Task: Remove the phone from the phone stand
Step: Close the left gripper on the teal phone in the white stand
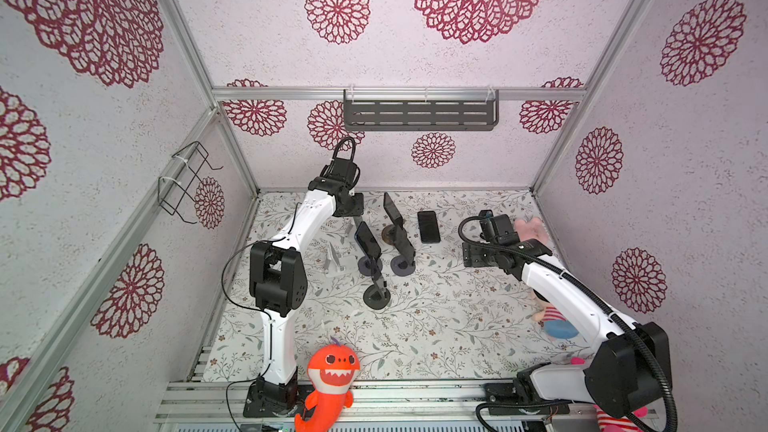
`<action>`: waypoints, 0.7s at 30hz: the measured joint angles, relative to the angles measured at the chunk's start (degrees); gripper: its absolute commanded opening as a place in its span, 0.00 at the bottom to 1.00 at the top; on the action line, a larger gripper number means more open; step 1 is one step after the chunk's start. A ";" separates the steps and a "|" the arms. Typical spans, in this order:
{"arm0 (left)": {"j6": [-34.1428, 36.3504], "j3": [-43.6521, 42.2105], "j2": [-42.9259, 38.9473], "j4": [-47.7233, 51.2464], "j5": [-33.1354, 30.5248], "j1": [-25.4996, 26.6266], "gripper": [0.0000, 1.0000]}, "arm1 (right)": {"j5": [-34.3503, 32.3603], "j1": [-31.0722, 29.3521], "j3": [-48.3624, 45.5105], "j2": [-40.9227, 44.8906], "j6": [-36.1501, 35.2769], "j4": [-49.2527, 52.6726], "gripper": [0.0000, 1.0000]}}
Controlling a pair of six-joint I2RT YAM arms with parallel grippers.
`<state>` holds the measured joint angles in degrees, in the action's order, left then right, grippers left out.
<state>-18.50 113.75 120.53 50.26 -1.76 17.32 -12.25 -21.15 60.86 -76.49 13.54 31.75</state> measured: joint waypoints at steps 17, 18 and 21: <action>0.79 1.29 1.25 1.75 1.03 0.09 0.03 | -0.76 0.00 -3.32 0.74 -0.39 -0.59 0.87; 0.90 1.29 1.25 1.79 1.03 0.09 0.01 | -0.59 0.00 -3.50 0.85 -0.39 -0.59 0.87; 1.05 1.40 1.25 2.01 1.03 0.11 0.00 | -0.02 0.00 -3.58 1.01 -0.39 -0.70 0.87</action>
<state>-17.45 115.15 121.78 52.27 -0.73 17.43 -12.27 -21.15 57.28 -75.48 13.15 31.05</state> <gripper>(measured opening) 0.114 0.873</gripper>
